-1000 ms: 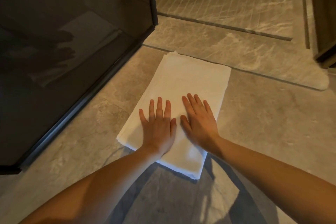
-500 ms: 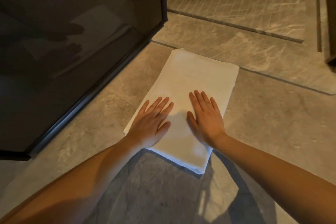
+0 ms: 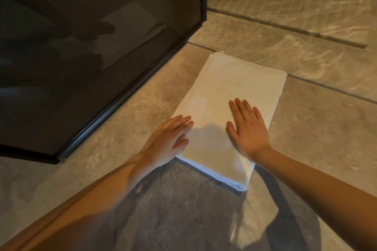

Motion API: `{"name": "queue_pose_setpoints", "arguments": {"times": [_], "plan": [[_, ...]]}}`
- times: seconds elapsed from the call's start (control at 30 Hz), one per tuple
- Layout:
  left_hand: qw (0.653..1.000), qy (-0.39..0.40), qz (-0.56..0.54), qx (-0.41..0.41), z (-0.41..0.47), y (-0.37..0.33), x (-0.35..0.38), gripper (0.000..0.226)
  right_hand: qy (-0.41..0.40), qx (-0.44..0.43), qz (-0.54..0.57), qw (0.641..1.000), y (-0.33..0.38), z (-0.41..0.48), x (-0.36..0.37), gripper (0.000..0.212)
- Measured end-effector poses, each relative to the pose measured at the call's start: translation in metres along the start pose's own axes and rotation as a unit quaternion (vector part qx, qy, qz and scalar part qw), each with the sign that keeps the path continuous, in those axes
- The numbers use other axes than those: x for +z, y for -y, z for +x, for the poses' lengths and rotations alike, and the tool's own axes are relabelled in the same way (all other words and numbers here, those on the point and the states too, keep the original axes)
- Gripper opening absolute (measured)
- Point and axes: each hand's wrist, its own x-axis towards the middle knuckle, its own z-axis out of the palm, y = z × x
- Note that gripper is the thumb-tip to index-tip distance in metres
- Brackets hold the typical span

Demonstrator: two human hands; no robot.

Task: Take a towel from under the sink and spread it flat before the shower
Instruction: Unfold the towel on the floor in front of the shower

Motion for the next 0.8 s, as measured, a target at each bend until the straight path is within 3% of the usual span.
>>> {"name": "queue_pose_setpoints", "arguments": {"times": [0.3, 0.5, 0.7, 0.8], "plan": [[0.970, -0.100, -0.156, -0.159, -0.014, -0.005, -0.017, 0.042, 0.006, 0.009, -0.008, 1.000, 0.000, 0.000, 0.001, 0.064], [0.903, -0.030, -0.322, -0.282, 0.000, -0.005, -0.045, 0.048, 0.008, 0.012, -0.019, 1.000, 0.000, 0.000, 0.002, 0.062], [0.899, 0.030, -0.370, -0.230, 0.001, -0.002, -0.050, 0.067, 0.010, 0.007, -0.021, 1.000, 0.001, 0.000, 0.002, 0.062], [0.903, 0.055, -0.372, -0.208, 0.005, -0.009, -0.048, 0.065, 0.022, 0.011, -0.015, 1.000, 0.003, 0.000, -0.001, 0.062]]}}
